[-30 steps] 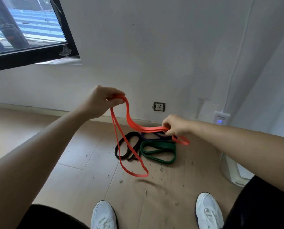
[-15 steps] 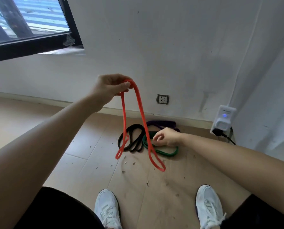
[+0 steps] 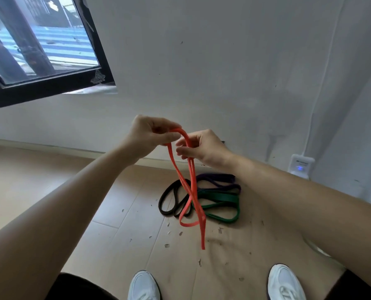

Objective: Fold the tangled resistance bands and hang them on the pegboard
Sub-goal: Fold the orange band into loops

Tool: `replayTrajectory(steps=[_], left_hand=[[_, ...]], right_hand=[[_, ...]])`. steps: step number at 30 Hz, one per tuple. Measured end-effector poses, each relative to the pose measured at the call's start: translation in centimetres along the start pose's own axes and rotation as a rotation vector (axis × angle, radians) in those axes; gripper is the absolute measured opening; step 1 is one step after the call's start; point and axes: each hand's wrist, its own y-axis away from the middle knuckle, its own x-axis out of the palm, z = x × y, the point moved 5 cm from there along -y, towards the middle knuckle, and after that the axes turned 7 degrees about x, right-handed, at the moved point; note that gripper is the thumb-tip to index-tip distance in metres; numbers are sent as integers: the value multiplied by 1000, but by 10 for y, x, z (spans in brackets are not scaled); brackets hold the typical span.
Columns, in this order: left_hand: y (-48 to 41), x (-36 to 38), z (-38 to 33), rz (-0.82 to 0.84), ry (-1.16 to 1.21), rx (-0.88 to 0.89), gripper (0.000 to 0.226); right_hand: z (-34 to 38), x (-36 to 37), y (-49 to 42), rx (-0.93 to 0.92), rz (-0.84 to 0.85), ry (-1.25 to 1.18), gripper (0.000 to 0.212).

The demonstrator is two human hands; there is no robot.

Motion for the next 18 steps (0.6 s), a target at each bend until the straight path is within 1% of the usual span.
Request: replayTrajectory(steps=[2, 5, 8, 10, 13, 18], left_hand=[[2, -7, -4, -32, 4, 7, 25], [4, -14, -7, -58, 22, 12, 24], [4, -18, -13, -81, 47, 30, 23], [3, -16, -17, -92, 68, 26, 22], [2, -10, -22, -118, 120, 29, 21], [1, -11, -31, -201, 238, 45, 26]], right_hand=[[4, -3, 0, -3, 26, -59, 30], [13, -7, 1, -31, 79, -113, 26], [16, -5, 3, -22, 131, -131, 30], [15, 1, 5, 1, 189, -120, 35], [14, 13, 8, 22, 250, -64, 37], [9, 21, 10, -3, 259, 40, 38]])
